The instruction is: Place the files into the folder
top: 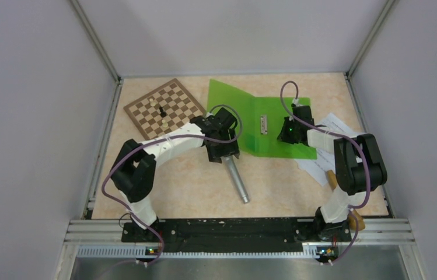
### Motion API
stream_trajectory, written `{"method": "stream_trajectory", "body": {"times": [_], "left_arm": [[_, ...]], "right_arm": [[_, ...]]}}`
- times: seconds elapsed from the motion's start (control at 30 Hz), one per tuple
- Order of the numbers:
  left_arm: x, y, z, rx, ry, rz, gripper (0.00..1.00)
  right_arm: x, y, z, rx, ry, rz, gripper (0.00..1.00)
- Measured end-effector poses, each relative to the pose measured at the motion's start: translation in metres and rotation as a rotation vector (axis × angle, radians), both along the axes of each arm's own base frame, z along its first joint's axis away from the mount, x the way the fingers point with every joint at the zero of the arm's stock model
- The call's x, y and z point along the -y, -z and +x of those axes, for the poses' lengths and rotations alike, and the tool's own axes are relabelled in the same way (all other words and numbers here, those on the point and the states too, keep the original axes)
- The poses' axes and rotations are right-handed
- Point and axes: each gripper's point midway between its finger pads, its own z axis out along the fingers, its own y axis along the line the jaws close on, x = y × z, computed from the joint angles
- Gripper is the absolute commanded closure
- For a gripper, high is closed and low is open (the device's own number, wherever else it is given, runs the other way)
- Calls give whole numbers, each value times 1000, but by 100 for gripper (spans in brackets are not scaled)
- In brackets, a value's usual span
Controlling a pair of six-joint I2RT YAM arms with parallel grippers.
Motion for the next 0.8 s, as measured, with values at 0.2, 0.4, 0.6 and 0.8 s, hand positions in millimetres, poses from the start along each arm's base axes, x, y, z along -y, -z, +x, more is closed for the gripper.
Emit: {"method": "stream_trajectory", "body": {"times": [0.2, 0.4, 0.6, 0.8], "left_arm": [[24, -50, 3, 91, 82, -162, 29], [49, -66, 19, 161, 139, -255, 29], [61, -23, 39, 140, 183, -209, 30], [50, 7, 35, 94, 226, -130, 30]], "right_arm": [[-1, 0, -1, -4, -6, 7, 89], [-2, 0, -2, -6, -9, 10, 89], [-3, 0, -2, -9, -11, 12, 89], [-3, 0, -3, -13, -14, 16, 89]]}}
